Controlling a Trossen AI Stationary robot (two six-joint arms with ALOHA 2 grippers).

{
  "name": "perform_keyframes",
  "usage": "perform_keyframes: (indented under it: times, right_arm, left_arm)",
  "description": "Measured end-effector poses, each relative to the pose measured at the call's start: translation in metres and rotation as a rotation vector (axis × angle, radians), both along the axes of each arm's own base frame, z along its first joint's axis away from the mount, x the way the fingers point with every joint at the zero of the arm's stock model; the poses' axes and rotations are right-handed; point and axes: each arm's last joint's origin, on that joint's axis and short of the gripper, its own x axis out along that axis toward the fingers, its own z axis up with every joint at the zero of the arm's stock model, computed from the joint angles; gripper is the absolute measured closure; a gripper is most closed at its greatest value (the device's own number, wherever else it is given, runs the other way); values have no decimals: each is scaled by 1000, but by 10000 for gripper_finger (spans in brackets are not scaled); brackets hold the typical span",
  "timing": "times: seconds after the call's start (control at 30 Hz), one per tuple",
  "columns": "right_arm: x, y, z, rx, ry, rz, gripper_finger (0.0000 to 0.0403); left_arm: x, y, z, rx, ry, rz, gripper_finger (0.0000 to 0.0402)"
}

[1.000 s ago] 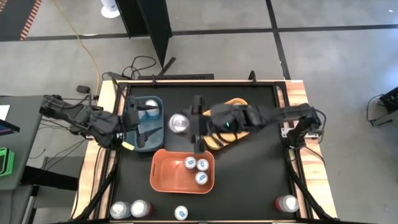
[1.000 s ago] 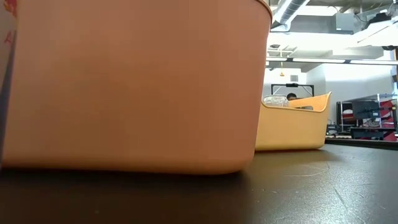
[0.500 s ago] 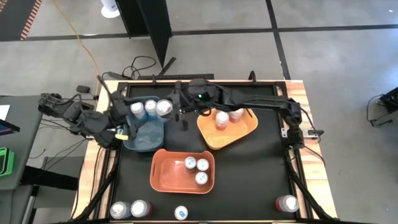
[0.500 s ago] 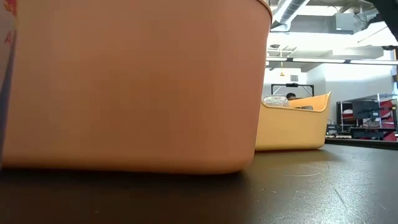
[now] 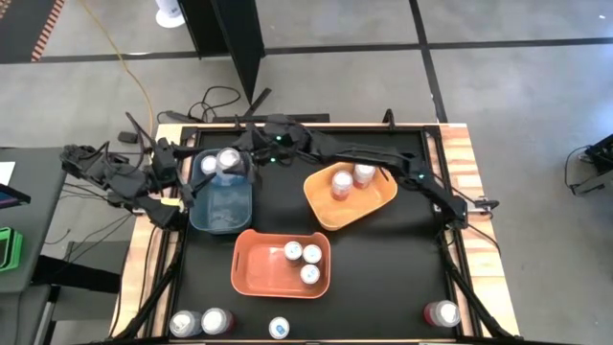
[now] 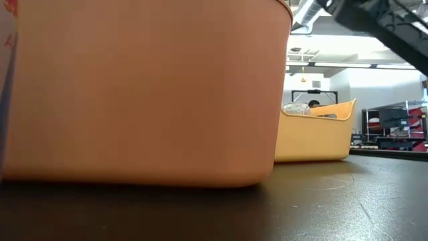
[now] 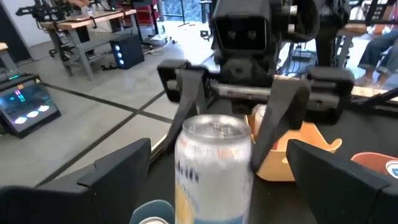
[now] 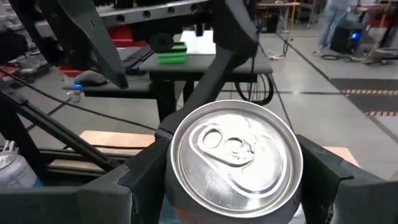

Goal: Sort soda cans
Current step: Put the blue soda can into the blue bin

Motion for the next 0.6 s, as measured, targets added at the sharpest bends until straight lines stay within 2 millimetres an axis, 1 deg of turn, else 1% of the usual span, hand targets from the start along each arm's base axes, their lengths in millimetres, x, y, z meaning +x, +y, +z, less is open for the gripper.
perform_keyframes:
  times: [0.03,0.1,0.23,0.6]
  right_arm:
    - [4,-1,-2,7,7,9,127]
    - [12,0,-13,16,25,21,127]
    - [17,3,-30,49,70,36,127]
    - [17,4,-38,54,126,19,130]
  left_arm:
    - [-2,1,-1,-3,-6,1,33]
    - [-6,3,-2,-12,-22,4,33]
    - [-8,4,-3,-21,-32,7,33]
    - [-7,4,-3,-1,-18,6,33]
